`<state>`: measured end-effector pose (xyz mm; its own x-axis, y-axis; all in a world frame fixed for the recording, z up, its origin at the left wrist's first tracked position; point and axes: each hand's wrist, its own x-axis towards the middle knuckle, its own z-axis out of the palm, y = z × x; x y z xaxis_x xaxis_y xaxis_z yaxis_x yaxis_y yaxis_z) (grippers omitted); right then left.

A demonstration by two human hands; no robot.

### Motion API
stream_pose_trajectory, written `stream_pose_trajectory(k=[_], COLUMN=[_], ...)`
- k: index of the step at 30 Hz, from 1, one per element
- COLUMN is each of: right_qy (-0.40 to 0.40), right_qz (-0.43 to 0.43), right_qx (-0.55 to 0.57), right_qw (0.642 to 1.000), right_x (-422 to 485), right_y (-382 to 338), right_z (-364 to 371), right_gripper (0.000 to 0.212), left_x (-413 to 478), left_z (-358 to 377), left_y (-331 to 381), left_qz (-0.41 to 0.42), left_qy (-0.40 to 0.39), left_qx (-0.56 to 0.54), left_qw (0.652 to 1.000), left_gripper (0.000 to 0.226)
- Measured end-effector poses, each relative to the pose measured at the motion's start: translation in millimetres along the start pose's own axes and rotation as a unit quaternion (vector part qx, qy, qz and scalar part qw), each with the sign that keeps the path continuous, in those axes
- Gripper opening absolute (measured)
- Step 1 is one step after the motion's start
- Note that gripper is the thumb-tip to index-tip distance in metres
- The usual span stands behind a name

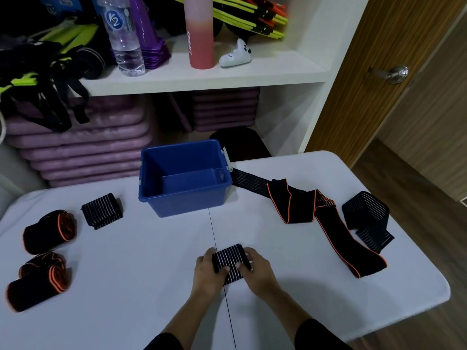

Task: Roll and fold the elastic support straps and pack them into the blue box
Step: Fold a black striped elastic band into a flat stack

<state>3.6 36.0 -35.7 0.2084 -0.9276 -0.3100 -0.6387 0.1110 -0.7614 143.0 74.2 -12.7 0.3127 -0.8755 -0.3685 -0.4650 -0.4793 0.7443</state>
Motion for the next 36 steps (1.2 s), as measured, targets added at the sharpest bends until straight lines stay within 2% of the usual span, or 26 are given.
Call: stream_pose_trajectory(k=[4, 9, 12, 16, 20, 24, 28, 32, 36], right_qy=[-0.018, -0.061, -0.085, -0.106, -0.130, -0.160, -0.183, -0.182, -0.167], right_qz=[0.073, 0.124, 0.115, 0.070, 0.020, -0.013, -0.029, -0.054, -0.084], right_qx=[0.024, 0.104, 0.154, 0.197, 0.189, 0.144, 0.115, 0.079, 0.040], right_qw=[0.997, 0.985, 0.978, 0.972, 0.973, 0.976, 0.976, 0.979, 0.982], right_x=[8, 13, 14, 18, 30, 39, 49, 63, 74], right_y=[-3, -14, -31, -64, -105, -147, -179, -198, -202], right_z=[1, -3, -1, 15, 52, 105, 156, 188, 205], right_gripper=[0.023, 0.043, 0.046, 0.042, 0.037, 0.035, 0.037, 0.034, 0.034], left_x=[1, 0, -1, -1, 3, 7, 17, 30, 43], left_z=[1, -6, -20, -56, -102, -146, -178, -200, -209], left_y=[1, -5, -14, -19, -41, -68, -93, -112, -130], left_qz=[-0.026, -0.026, -0.041, -0.029, -0.048, -0.067, -0.078, -0.079, -0.083], left_qy=[0.009, 0.006, 0.023, 0.054, 0.122, 0.236, 0.314, 0.332, 0.292], left_qx=[-0.002, -0.047, -0.142, -0.261, -0.313, -0.291, -0.243, -0.160, -0.092], left_qw=[1.000, 0.999, 0.989, 0.963, 0.941, 0.925, 0.914, 0.926, 0.948], left_gripper=[0.055, 0.055, 0.057, 0.050, 0.047, 0.049, 0.034, 0.029, 0.042])
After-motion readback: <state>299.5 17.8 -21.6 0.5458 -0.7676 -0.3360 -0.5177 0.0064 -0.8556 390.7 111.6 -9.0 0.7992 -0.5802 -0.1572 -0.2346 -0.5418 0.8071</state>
